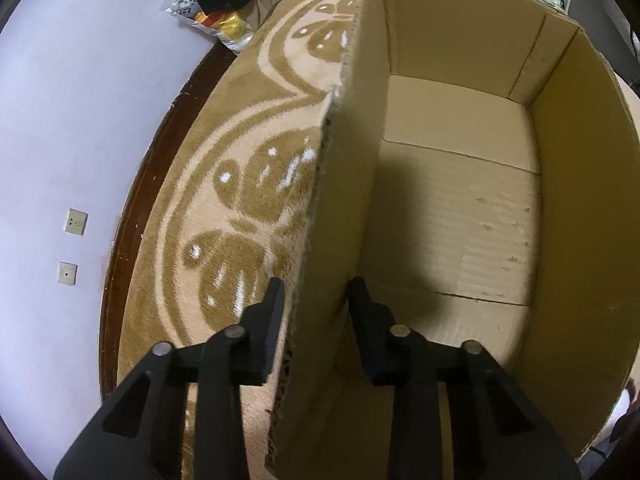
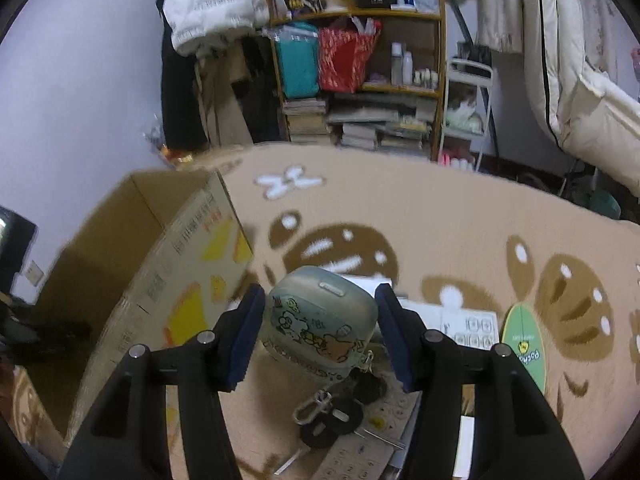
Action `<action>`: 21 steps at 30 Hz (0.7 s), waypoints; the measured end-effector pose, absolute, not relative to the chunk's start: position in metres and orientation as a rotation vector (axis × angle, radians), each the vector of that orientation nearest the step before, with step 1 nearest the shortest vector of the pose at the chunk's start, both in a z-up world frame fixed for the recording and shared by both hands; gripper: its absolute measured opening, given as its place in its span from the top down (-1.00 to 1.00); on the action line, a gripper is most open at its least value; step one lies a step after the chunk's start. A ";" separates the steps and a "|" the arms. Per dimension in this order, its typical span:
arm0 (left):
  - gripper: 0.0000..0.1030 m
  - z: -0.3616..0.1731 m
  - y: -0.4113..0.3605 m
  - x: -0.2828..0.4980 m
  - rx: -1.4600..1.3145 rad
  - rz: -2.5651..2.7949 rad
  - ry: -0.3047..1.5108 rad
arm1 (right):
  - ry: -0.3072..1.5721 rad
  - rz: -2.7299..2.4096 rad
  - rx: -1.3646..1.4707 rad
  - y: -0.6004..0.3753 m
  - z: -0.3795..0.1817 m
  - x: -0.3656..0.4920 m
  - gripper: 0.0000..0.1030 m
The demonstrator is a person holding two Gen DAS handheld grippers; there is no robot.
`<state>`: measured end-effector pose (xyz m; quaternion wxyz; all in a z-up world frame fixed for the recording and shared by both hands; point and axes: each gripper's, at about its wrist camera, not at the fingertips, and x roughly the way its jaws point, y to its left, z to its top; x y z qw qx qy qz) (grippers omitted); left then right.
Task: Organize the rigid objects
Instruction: 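Grasp the cartoon-printed case with the right tool, then carry the case into the box and open the right tool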
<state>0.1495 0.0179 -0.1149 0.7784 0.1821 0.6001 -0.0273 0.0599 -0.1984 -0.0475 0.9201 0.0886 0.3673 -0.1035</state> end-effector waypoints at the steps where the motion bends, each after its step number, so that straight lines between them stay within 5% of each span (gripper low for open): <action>1: 0.54 -0.114 0.017 0.148 0.392 -0.065 1.300 | 0.736 -0.197 0.184 -0.195 -0.041 0.060 -0.16; 21: 0.61 -0.112 0.021 0.148 0.364 -0.081 1.326 | 0.501 0.101 0.184 -0.111 0.042 0.068 -0.16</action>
